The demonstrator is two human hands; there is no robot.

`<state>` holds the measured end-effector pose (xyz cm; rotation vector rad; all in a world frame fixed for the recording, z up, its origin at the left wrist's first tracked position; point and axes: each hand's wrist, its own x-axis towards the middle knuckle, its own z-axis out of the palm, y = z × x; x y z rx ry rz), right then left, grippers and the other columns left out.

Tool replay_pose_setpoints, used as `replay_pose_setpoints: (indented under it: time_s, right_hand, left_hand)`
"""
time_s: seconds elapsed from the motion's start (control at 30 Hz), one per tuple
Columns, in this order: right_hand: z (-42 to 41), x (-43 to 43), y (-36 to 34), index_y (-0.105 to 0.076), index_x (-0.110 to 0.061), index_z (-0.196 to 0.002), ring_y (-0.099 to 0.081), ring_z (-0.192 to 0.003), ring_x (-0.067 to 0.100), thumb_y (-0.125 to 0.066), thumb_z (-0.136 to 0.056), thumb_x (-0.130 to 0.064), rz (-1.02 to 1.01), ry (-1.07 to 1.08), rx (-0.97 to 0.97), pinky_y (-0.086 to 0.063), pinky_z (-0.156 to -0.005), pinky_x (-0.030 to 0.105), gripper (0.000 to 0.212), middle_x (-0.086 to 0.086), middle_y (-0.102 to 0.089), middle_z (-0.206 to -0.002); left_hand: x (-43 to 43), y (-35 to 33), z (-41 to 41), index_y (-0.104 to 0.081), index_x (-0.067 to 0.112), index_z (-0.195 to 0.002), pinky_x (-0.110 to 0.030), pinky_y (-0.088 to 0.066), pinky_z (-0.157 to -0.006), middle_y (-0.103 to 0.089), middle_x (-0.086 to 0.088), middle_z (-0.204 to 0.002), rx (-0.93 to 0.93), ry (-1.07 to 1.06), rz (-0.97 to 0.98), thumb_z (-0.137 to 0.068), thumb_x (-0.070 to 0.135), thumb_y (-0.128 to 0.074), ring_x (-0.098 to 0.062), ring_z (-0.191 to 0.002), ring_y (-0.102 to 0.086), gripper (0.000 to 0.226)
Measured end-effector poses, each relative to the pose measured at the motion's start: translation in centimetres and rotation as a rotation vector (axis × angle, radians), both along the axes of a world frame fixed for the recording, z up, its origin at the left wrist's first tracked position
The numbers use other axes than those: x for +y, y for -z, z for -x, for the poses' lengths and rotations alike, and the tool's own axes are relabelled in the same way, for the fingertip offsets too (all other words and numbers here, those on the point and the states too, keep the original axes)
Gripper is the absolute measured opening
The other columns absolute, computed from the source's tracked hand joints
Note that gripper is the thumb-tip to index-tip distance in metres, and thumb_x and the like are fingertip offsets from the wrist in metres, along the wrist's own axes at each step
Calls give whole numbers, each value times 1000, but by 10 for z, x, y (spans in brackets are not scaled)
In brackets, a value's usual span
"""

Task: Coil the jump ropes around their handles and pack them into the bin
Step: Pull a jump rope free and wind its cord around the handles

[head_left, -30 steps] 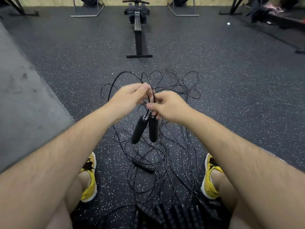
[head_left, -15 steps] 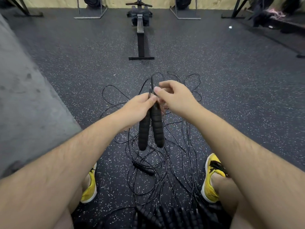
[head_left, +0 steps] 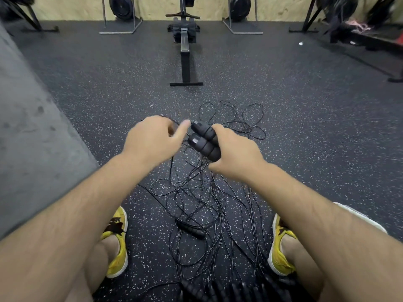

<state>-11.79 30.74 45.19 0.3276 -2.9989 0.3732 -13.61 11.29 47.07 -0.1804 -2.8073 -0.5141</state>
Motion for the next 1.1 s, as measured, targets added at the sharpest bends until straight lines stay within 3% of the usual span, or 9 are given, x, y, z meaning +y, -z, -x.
replay_pose_setpoints:
  time_s: [0.07,0.23,0.3,0.37,0.4,0.57,0.7,0.9,1.1]
  right_hand:
    - [3,3,-8,-38,-27,-114,-64,-91,30,-74,-69,-37,4,-8,19,-47,-70,35,58,-2,-59,-112]
    - [9,7,-11,-40,-26,-110,-65,-95,29,-73,-68,-35,-43,-20,16,-46,-70,34,54,-4,-62,-111]
    - [9,6,-12,-41,-27,-113,-65,-97,29,-73,-69,-36,-53,-53,4,-45,-70,34,55,-4,-62,-112]
    - [7,0,-13,-41,-26,-114,-65,-98,29,-73,-70,-38,-71,-120,25,-43,-69,34,56,-4,-62,-112]
    - [5,-5,-14,-41,-25,-113,-65,-97,29,-72,-70,-39,-74,-155,33,-42,-68,34,55,-4,-62,-111]
    - [2,-13,-11,-43,-25,-111,-59,-100,27,-71,-68,-42,-23,-102,57,-42,-70,35,55,-4,-57,-109]
    - [4,-4,-8,-37,-23,-128,-57,-103,30,-79,-61,-46,246,108,53,-50,-84,40,82,0,-42,-118]
    - [-2,-20,4,-41,-18,-118,-60,-87,29,-82,-61,-33,436,57,112,-52,-79,39,72,0,-35,-113]
    - [8,-15,14,-12,-26,-154,-50,-103,10,-89,-63,-24,850,67,189,-40,-88,5,120,0,-35,-125]
  left_hand:
    - [-4,0,-8,-62,21,-88,-32,-43,-67,-59,6,-86,197,92,90,-91,58,-52,-19,-84,-59,38]
    - [7,-9,-19,-55,19,-61,-29,-35,-56,-53,6,-61,410,68,98,-86,48,-51,-28,-66,-59,39]
    - [6,-3,-19,-67,22,-99,-37,-46,-77,-63,2,-96,405,299,167,-82,48,-59,-26,-97,-60,32]
    - [3,6,-12,-48,13,-142,-44,-35,-104,-52,-4,-134,248,381,331,-72,57,-63,-28,-126,-46,83]
    - [4,10,-8,-41,11,-147,-45,-33,-107,-49,-6,-139,182,372,375,-68,58,-65,-30,-128,-45,95]
    - [12,13,5,-55,12,-107,-45,-49,-73,-57,-8,-102,167,322,432,-71,41,-70,-34,-87,-55,49]
    - [7,10,9,-52,13,-109,-41,-45,-72,-55,-7,-105,139,233,355,-74,43,-71,-33,-92,-53,49]
    - [10,20,4,-49,18,-119,-44,-52,-70,-52,-3,-108,79,305,333,-74,35,-67,-31,-100,-50,51]
    - [7,6,4,-45,21,-113,-39,-42,-67,-54,-1,-111,126,195,279,-82,40,-62,-30,-102,-55,39]
